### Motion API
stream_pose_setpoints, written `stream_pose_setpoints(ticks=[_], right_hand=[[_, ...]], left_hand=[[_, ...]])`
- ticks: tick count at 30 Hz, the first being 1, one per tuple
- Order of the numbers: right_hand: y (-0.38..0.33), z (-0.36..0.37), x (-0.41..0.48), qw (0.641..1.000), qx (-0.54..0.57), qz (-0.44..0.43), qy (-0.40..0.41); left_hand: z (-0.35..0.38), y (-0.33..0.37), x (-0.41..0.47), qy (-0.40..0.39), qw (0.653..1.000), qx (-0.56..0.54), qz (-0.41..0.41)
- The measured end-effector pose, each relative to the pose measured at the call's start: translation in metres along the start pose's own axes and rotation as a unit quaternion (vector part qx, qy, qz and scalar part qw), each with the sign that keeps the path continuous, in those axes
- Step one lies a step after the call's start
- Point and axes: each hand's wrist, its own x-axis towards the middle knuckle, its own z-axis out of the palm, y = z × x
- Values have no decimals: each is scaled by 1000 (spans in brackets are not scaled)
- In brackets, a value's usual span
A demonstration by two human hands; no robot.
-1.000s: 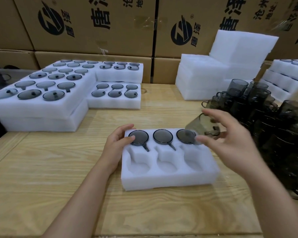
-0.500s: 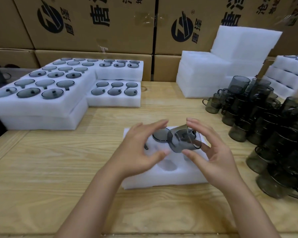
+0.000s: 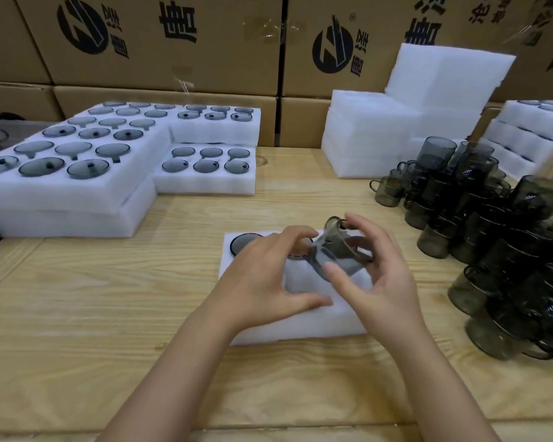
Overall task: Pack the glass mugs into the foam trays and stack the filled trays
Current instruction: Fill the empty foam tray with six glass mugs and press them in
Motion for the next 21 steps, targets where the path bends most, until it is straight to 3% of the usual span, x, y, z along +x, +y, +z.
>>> stream_pose_setpoints(ticks=[2,5,8,15,21], right_hand=[[2,-22,4,998,60,19,-21],[8,-50,5,991,103,56,-67],[12,-55,4,987,81,82,-111],[13,-43,5,985,4,29,-173],[14,-39,4,981,-69,18,-180]], left_hand=[[1,-1,-2,-63,998,22,-15],[2,-3,-2,-78,996,47,-11],[0,-2,0,-84,994,64,8],[3,-4,2,-118,990,80,19],[5,-5,3,-137,987,78,40]])
